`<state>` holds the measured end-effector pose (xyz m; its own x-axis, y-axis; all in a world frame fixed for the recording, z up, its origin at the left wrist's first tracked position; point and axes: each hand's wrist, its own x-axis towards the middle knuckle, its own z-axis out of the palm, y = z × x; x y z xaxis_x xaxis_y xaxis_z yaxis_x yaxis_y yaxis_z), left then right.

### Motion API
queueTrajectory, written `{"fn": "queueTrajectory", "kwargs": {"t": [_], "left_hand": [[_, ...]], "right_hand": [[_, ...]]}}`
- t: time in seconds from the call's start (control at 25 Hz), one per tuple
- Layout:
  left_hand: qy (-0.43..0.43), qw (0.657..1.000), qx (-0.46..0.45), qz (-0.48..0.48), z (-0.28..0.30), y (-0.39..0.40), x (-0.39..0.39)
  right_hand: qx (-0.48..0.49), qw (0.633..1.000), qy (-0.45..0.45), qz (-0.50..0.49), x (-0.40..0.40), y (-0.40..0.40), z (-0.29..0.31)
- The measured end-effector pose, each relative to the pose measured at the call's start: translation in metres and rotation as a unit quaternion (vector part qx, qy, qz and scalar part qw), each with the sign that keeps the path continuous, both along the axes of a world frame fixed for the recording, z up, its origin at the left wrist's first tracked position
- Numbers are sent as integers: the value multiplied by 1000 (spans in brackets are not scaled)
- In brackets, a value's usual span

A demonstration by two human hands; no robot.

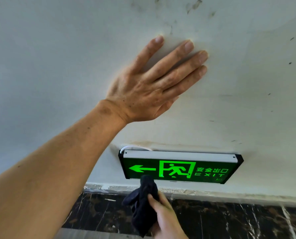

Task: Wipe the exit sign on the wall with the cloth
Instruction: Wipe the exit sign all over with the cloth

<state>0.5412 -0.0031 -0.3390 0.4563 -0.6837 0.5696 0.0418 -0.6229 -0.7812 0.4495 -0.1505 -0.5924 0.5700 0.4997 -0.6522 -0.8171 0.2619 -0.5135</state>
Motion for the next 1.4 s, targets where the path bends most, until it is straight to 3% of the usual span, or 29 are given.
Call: {"fn": "queueTrajectory", "kwargs": {"t": [0.16, 0.24, 0.4, 0.52, 0.68, 1.0, 1.4], "left_hand": [[-11, 1000, 7, 7, -2, 2, 1], [-12, 1000, 9, 6, -2, 2, 1], [-16, 1000, 5, 7, -4, 5, 2], [-17, 1000, 6, 7, -4, 5, 2], [-13, 1000, 10, 10, -4, 5, 4], [-14, 1000, 11, 7, -3, 5, 4], [-18, 1000, 10, 5, -2, 2, 2]], "right_hand": [[-93, 983, -40, -156, 23, -71, 9], [-91, 965, -78, -233, 34, -101, 23], [-102, 912, -168, -360, 53, -126, 49], [-139, 877, -224, -401, 68, -127, 51], [-212, 844, -297, -392, 79, -116, 46], [-284, 834, -333, -334, 84, -103, 47], [-287, 842, -355, -288, 72, -81, 54]]}}
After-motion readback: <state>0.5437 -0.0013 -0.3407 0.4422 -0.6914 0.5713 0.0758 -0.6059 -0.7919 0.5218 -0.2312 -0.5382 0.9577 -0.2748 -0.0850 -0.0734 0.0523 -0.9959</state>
